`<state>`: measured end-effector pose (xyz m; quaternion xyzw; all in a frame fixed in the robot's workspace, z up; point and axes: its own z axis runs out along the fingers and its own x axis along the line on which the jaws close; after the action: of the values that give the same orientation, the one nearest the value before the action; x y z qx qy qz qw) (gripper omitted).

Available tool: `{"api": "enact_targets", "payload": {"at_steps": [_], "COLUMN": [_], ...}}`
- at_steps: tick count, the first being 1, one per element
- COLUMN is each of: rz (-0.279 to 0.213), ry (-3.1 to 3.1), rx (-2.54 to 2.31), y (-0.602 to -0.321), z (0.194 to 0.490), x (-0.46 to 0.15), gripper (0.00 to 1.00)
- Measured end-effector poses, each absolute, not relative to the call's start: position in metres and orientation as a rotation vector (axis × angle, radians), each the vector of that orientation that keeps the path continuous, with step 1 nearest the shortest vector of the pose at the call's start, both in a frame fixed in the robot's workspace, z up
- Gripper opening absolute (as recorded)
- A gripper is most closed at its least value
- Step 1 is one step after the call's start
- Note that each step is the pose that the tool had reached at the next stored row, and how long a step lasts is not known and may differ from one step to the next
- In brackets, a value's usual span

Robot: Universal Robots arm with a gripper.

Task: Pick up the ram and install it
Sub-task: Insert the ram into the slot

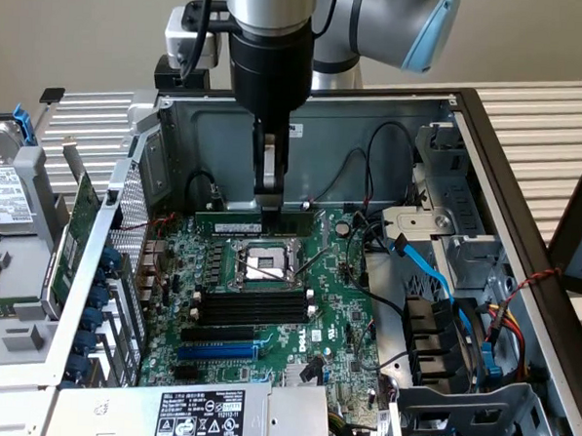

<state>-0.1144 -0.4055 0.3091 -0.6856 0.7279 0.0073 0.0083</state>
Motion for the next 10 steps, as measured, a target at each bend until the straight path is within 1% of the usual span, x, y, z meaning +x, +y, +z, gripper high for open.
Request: {"api": "enact_targets", "payload": {"at_steps": [3, 10], "rz": [0.015, 0.014], "ry": [2.268, 2.266], "rx": [-2.136, -2.135], "y": [-0.407, -0.412], "z": [0.306, 0.295], "x": [-0.115, -0.116], "gripper": [0.12, 0.12]}}
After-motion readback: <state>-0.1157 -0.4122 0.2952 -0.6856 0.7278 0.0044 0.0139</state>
